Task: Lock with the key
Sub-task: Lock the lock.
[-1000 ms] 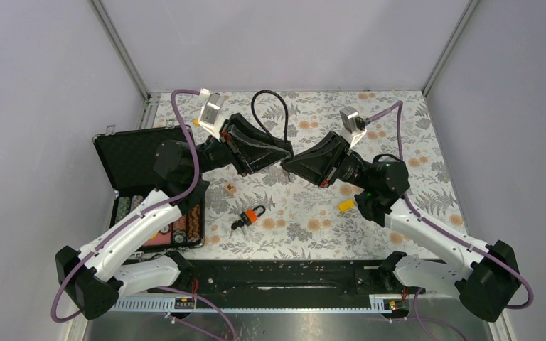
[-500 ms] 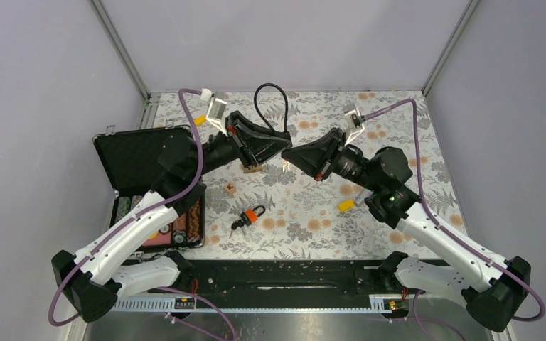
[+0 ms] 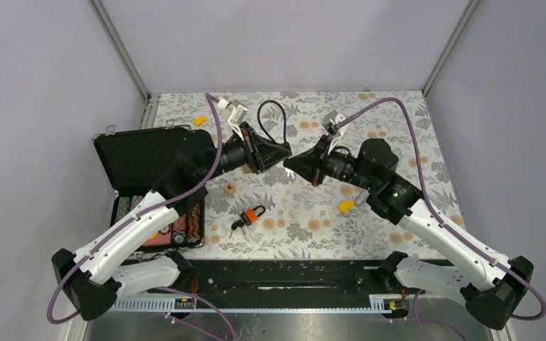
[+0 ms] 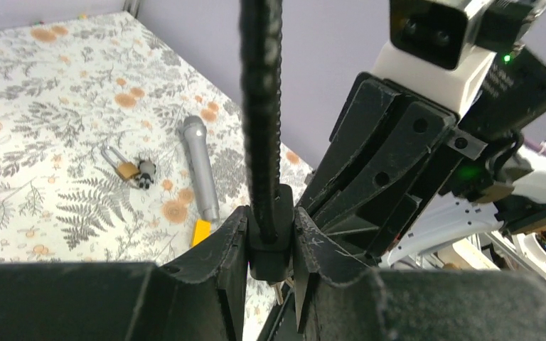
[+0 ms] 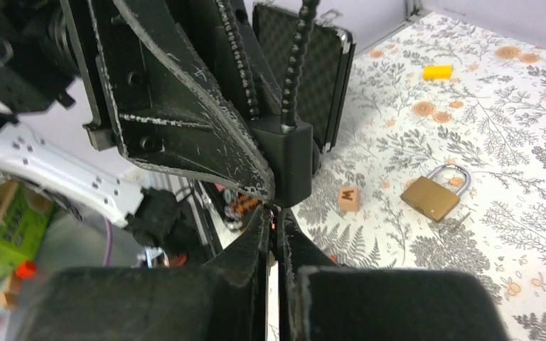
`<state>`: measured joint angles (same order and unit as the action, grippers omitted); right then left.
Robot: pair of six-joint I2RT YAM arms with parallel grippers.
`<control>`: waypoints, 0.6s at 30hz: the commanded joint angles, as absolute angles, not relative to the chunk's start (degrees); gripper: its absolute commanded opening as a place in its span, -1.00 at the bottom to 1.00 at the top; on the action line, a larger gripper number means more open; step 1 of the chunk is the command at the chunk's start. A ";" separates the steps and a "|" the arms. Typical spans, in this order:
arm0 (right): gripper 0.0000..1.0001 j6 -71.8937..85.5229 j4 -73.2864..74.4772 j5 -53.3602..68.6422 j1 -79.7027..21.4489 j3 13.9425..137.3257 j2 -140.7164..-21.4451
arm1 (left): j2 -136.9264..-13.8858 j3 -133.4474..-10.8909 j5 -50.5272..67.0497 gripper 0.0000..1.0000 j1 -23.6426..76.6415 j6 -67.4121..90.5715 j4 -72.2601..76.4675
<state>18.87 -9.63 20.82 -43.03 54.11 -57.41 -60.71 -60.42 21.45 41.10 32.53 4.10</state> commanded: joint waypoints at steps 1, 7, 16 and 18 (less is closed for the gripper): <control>-1.00 5.99 8.49 35.39 -42.68 57.68 -58.26 | -56.14 -64.15 15.99 -1.00 40.61 28.73 7.38; -1.00 3.00 14.55 39.49 -42.71 57.96 -57.42 | -53.39 -62.48 12.26 -1.00 39.41 29.70 7.66; 0.49 16.31 -5.72 35.44 -42.71 52.45 -53.33 | -52.04 -60.42 21.68 -1.00 39.20 25.73 7.34; 0.62 18.65 -13.68 34.89 -42.71 49.28 -51.75 | -51.37 -60.17 24.07 -1.00 39.23 23.86 5.98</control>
<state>12.08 1.50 34.41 -42.54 53.32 -55.70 -54.43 -59.77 20.40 39.09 28.69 1.58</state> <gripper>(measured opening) 0.741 0.238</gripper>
